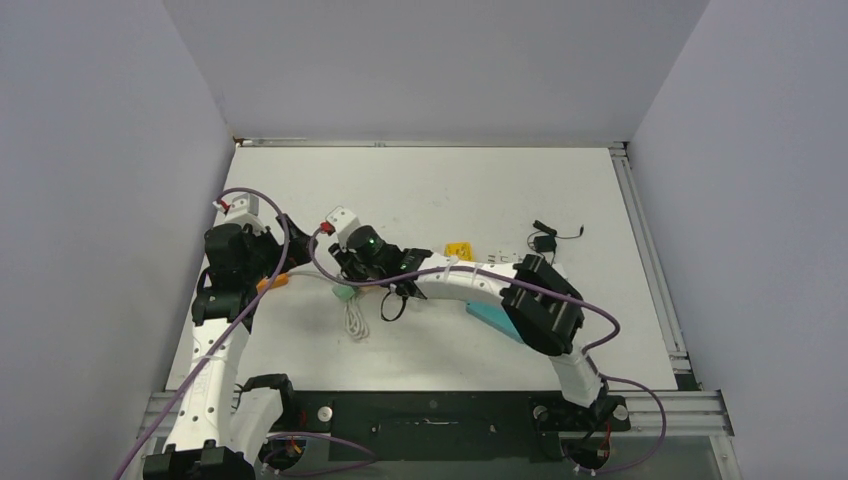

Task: Pull the plug off the socket
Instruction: Remove the plug from the socket.

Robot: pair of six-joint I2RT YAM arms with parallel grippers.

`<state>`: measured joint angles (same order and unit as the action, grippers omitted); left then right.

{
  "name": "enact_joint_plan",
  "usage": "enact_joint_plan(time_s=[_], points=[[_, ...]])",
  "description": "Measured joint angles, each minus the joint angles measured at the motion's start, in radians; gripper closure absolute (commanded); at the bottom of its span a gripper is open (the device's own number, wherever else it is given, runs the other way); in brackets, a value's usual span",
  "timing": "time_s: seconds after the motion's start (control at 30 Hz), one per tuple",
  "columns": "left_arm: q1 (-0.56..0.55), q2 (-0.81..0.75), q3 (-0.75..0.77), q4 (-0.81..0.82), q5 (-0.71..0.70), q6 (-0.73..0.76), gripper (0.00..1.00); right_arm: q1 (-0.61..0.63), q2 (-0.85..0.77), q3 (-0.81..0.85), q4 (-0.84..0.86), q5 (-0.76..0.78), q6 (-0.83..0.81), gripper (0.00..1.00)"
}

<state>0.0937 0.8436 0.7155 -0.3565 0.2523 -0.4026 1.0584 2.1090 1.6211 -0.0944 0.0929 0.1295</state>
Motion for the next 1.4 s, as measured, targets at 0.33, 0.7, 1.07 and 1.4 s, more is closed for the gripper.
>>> enact_joint_plan(time_s=[0.33, 0.7, 1.07, 1.4], points=[[-0.08, 0.007, -0.006, 0.011, 0.029, -0.008, 0.04, 0.064, -0.42, -0.682, 0.444, -0.006, -0.061, 0.95], [-0.253, 0.151, -0.016, 0.057, 0.143, -0.015, 0.03, 0.07, -0.55, -0.971, 0.724, 0.077, 0.002, 0.95], [-0.364, 0.446, -0.038, 0.2, 0.36, -0.097, 0.18, 0.076, -0.602, -1.099, 0.877, 0.158, 0.018, 0.95], [-0.451, 0.638, -0.035, 0.31, 0.469, -0.142, 0.17, 0.078, -0.664, -1.175, 0.906, 0.2, 0.027, 0.95]])
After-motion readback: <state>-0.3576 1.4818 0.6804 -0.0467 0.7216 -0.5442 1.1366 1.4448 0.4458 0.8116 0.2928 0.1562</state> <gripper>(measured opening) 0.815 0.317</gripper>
